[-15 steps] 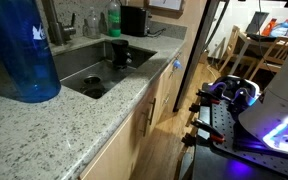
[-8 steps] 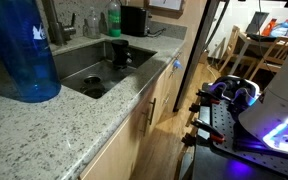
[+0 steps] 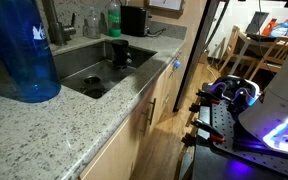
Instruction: Pick the blue bottle on the counter and put it in the sink
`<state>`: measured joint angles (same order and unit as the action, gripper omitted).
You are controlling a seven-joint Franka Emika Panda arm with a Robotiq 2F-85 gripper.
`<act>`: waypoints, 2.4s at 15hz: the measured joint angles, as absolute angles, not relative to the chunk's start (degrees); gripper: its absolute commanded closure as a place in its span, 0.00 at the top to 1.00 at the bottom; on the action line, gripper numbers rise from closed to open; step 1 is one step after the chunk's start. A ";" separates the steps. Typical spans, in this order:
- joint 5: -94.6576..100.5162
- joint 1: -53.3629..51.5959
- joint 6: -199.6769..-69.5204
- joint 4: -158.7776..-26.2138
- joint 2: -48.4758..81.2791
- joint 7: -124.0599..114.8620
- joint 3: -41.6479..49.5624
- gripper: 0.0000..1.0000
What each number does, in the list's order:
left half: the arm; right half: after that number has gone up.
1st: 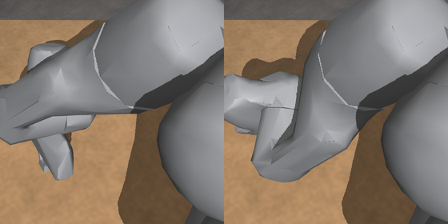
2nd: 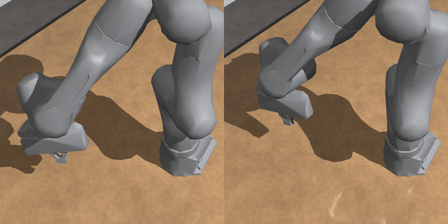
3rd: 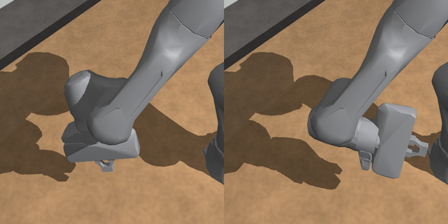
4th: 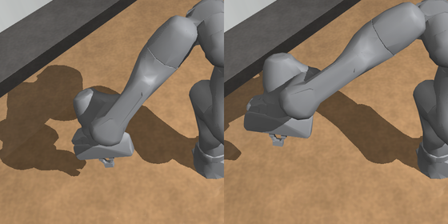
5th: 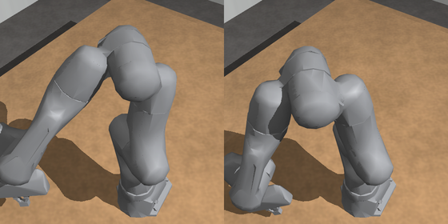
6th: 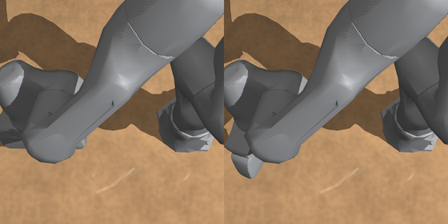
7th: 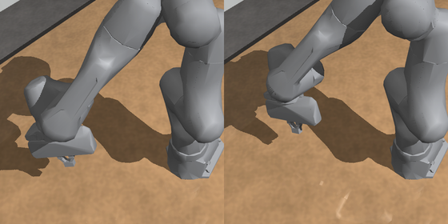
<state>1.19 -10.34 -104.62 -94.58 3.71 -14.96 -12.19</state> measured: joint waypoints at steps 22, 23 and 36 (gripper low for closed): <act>8.89 -14.51 -107.43 -89.57 13.16 -14.54 -11.98 1.00; 8.89 -14.50 -107.60 -89.11 13.66 -14.52 -11.85 1.00; 8.89 -16.10 -108.14 -82.24 19.09 -13.36 -11.60 0.72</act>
